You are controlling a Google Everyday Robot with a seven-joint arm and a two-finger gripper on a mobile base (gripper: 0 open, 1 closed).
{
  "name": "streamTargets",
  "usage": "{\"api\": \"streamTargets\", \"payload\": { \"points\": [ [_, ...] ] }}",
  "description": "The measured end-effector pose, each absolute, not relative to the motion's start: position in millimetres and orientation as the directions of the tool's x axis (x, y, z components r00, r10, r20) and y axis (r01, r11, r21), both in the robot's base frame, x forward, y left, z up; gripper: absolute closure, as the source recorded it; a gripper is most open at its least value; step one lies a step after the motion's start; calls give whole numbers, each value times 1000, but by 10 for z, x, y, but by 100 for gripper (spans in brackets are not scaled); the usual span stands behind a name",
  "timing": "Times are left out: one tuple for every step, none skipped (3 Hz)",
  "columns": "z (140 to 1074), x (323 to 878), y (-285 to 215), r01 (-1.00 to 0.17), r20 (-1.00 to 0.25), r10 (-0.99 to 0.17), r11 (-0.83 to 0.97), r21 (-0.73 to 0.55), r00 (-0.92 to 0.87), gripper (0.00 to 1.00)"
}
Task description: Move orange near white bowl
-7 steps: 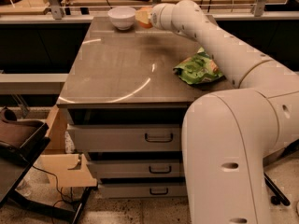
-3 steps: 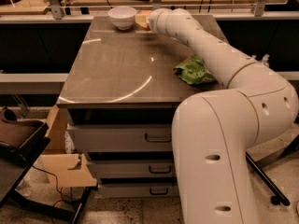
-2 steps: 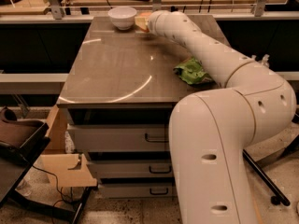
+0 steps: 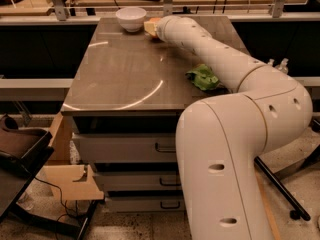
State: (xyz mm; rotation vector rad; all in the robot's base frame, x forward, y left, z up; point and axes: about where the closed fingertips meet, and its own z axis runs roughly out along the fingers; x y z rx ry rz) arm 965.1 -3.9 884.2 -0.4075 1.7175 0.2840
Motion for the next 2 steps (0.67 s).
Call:
{"api": "streamTargets", "payload": {
  "points": [
    [8829, 9653, -17, -424, -982, -111, 905, -37, -153, 83],
    [8815, 9654, 4, -426, -982, -112, 904, -36, -155, 61]
  ]
}}
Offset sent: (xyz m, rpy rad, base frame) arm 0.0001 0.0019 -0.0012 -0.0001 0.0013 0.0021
